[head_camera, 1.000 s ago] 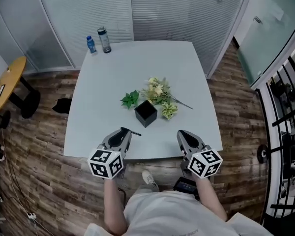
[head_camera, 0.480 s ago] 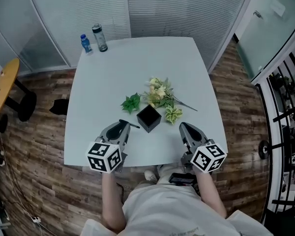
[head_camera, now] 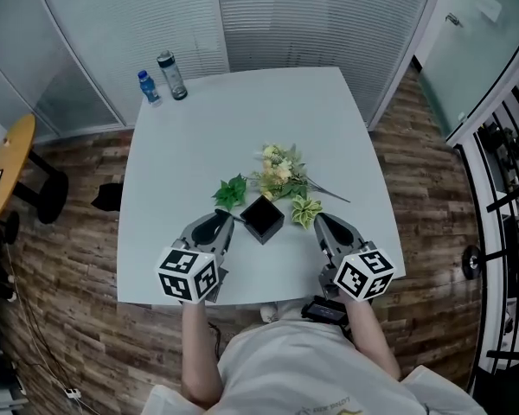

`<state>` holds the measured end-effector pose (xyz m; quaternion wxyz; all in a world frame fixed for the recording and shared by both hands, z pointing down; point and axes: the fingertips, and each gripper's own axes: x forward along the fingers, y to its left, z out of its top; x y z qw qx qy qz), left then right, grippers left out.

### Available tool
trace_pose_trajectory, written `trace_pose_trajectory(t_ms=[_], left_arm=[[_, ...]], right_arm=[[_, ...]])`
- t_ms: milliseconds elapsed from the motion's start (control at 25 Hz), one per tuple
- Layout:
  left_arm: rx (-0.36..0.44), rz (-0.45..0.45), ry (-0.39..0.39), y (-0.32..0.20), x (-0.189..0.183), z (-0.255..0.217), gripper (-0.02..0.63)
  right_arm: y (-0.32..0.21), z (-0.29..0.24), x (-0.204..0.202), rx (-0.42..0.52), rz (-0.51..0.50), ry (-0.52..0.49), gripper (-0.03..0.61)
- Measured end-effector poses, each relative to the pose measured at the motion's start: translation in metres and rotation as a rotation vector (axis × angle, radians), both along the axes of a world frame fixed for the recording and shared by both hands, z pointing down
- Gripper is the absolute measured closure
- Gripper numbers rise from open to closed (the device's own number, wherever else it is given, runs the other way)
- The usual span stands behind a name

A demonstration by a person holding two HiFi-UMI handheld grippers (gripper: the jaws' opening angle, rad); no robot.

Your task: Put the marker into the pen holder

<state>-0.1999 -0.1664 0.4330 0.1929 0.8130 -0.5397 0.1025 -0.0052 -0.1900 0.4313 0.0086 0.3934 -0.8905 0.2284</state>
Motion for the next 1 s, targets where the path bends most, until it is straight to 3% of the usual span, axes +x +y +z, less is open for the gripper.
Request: trace_pose_trajectory(t_ms=[1000], left_arm=[[-0.153,0.088,-0.086,-0.054,0.025,0.067,0.552]], right_arm=[[-0.052,0.05,0.019,-0.105,0.041,0.024,0.563]])
